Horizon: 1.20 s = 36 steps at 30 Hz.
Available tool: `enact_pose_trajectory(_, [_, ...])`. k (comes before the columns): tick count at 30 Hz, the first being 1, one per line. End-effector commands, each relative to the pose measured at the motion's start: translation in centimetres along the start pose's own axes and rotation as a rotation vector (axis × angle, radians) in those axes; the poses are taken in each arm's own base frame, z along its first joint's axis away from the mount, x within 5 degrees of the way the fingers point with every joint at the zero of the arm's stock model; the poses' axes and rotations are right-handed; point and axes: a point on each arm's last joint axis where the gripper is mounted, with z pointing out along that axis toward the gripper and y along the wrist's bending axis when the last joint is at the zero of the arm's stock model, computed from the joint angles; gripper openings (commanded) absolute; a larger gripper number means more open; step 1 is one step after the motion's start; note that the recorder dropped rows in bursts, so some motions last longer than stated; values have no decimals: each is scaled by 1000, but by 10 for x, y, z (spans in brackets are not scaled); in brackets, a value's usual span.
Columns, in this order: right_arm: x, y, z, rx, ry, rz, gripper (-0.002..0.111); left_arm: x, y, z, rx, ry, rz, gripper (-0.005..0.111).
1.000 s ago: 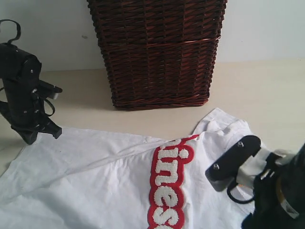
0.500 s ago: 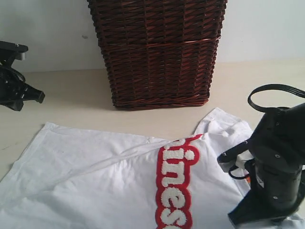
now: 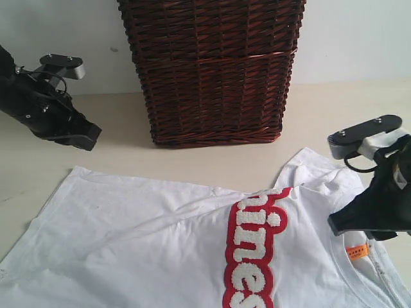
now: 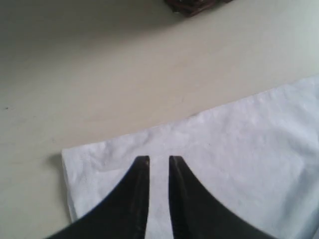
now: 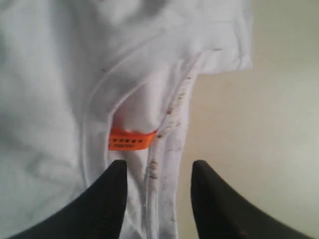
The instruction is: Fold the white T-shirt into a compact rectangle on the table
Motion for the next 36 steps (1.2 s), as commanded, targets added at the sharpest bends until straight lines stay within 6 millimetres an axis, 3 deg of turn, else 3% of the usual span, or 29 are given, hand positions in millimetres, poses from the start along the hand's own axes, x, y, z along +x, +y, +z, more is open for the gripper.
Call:
enact_pose_trajectory(1, [-4, -14, 20, -45, 66, 99, 46, 1, 1, -3, -6, -1, -8, 22])
enact_pose_trajectory(7, [-18, 1, 39, -219, 25, 76, 46, 1, 0, -3, 4, 7, -12, 21])
enact_pose_trajectory(14, [-32, -15, 65, -132, 83, 133, 46, 1, 0, -3, 4, 7, -12, 21])
enact_pose_trajectory(23, [-41, -19, 69, -117, 74, 124, 45, 0, 3, -3, -28, -10, 7, 21])
enact_pose_trajectory(30, [-33, -16, 87, -102, 200, 94, 19, 0, 2, -3, -19, -3, 4, 21])
enact_pose_trajectory(33, [-40, -14, 78, -135, 188, 70, 1, 1, 2, -3, -18, -2, 4, 21])
enact_pose_trajectory(36, [-46, -10, 61, -219, 142, 36, 0, 0, 3, -3, -24, -9, 4, 21])
